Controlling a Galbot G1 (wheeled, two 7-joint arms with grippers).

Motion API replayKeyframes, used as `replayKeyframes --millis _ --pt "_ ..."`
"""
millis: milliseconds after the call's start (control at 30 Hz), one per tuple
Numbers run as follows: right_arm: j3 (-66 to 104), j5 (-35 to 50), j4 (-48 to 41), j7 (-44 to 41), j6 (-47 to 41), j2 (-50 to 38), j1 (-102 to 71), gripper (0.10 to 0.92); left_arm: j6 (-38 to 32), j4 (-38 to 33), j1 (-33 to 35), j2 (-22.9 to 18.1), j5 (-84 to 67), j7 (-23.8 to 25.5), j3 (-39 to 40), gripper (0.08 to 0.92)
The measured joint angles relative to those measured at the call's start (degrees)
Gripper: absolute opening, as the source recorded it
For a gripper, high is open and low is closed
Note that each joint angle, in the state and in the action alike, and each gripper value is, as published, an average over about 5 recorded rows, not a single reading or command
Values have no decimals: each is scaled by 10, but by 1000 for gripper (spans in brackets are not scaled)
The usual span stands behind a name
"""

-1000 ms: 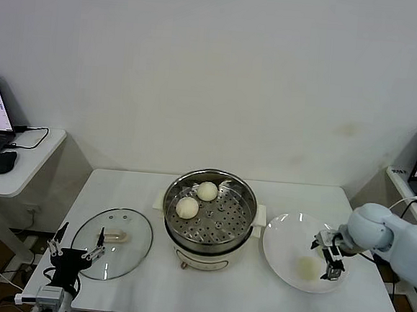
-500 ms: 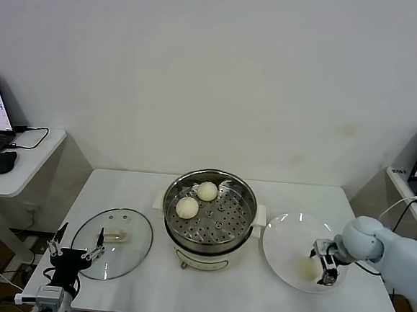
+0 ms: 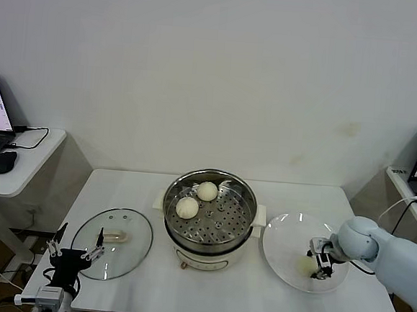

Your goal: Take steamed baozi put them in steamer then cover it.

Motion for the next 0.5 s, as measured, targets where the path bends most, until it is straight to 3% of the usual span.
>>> replayKeyframes --millis 200,500 --pt "8 3 8 -1 -1 -8 -1 488 0 -2 1 1 0 0 0 823" --pt "-5 32 31 -14 5 -35 50 500 0 -5 -1 6 -2 0 0 823"
